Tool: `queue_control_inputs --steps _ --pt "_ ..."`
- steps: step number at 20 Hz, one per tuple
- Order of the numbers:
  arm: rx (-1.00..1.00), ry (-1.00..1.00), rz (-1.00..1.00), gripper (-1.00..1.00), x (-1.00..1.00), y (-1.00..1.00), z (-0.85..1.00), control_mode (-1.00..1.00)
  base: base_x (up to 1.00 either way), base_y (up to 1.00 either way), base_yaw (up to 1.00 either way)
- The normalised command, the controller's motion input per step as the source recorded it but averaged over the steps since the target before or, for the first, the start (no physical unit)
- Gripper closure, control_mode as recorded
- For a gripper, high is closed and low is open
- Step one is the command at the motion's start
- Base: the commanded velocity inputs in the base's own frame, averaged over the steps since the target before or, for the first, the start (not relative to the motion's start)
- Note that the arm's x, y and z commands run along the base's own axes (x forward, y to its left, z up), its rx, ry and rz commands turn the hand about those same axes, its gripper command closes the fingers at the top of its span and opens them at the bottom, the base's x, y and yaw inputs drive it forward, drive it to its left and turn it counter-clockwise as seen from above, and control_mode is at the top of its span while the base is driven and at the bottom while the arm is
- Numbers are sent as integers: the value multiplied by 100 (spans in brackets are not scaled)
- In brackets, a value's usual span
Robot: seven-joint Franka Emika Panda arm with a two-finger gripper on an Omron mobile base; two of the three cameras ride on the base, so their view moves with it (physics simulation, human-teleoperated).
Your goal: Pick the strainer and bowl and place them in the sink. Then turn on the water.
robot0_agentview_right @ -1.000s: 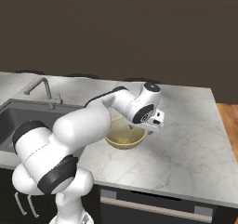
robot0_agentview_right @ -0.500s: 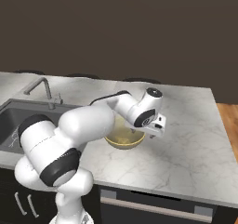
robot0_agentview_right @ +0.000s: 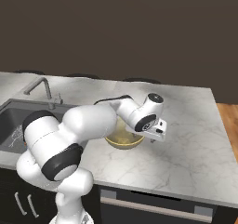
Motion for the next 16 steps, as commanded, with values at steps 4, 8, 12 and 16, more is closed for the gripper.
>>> queue_control_inputs --steps 4,8,12,16 --pt "0 1 0 -100 0 0 -12 -100 0 0 0" --pt "0 0 0 -100 0 0 -8 -100 0 0 0" --pt "0 0 0 -100 0 0 -4 -100 0 0 0" --pt "0 0 0 -100 2 0 -4 -100 0 0 0"
